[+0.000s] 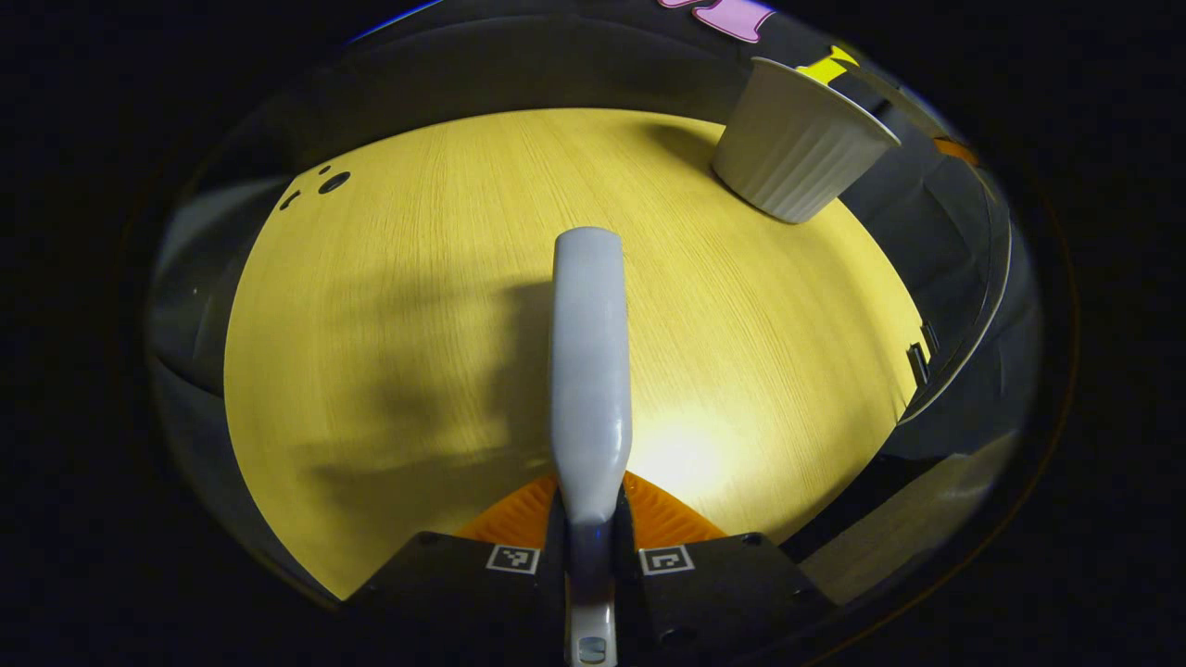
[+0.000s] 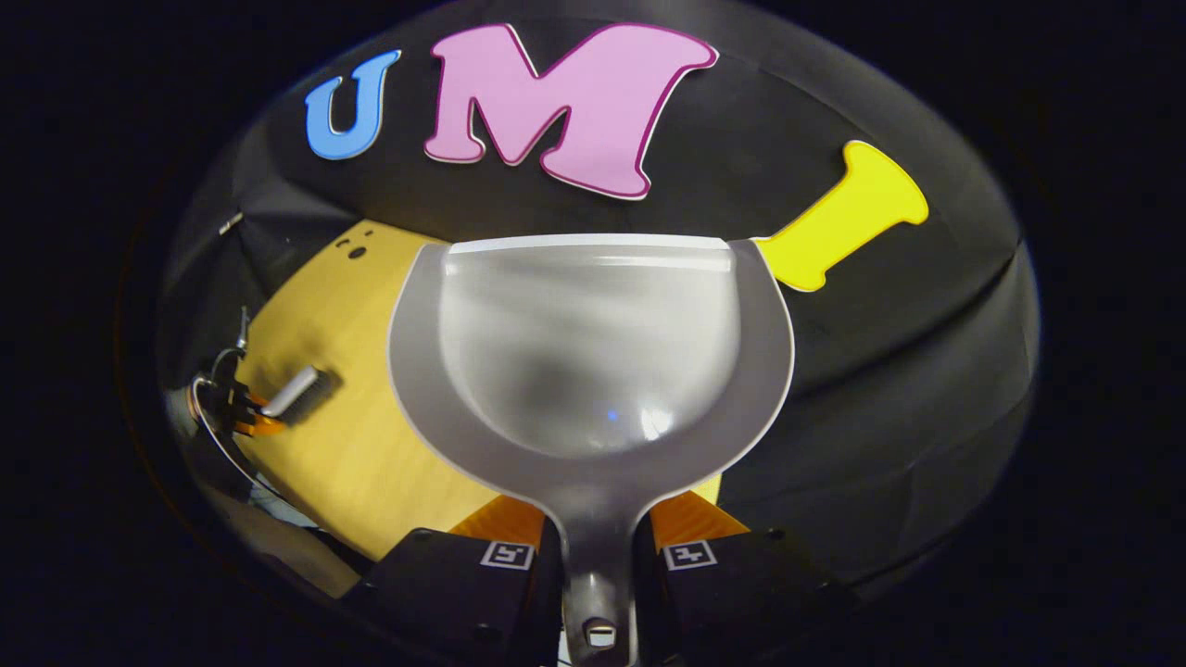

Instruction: Pick up the small broom and dustpan from the desktop, sweep the trash into the dustpan with the broom, and then empty the trash into the garbage bin.

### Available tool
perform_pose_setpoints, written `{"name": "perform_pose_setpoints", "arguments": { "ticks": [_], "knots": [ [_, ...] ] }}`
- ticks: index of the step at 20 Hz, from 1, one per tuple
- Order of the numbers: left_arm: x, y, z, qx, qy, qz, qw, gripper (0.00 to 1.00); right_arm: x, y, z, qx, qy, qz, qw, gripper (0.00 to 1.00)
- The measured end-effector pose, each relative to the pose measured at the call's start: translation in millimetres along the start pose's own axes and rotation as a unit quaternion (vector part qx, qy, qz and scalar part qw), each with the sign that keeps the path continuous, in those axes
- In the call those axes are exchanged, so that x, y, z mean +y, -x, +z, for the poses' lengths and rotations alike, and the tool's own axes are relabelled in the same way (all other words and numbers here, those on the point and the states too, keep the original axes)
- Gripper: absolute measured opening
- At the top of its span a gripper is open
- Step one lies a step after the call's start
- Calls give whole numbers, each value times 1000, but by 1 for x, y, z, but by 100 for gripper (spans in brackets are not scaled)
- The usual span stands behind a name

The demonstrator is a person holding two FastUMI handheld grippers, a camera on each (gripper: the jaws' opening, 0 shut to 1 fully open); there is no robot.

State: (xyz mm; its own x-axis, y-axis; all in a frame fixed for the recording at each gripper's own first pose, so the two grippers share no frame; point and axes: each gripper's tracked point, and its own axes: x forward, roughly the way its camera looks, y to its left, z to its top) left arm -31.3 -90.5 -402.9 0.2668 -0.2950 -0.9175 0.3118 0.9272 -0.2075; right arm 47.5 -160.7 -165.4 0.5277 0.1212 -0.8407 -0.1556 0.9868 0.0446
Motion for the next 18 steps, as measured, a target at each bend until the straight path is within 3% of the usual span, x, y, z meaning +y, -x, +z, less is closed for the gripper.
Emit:
{"name": "perform_pose_setpoints", "arguments": {
  "ticks": [4, 9, 10, 11, 18],
  "knots": [
    [5, 2, -1, 1, 4, 7, 1000, 25, 66, 31, -21, -12, -25, 69, 997, 36],
    [15, 6, -5, 6, 7, 18, 1000, 25, 137, 25, -64, 23, -9, 129, 991, 36],
    [17, 8, -6, 6, 7, 20, 1000, 25, 149, 22, -73, 30, -6, 136, 990, 40],
    [16, 7, -7, 7, 9, 22, 1000, 25, 161, 18, -81, 37, -5, 144, 989, 35],
    [29, 5, -12, 15, 22, 37, 999, 25, 236, -36, -165, 129, 47, 165, 977, 36]
  ]
}}
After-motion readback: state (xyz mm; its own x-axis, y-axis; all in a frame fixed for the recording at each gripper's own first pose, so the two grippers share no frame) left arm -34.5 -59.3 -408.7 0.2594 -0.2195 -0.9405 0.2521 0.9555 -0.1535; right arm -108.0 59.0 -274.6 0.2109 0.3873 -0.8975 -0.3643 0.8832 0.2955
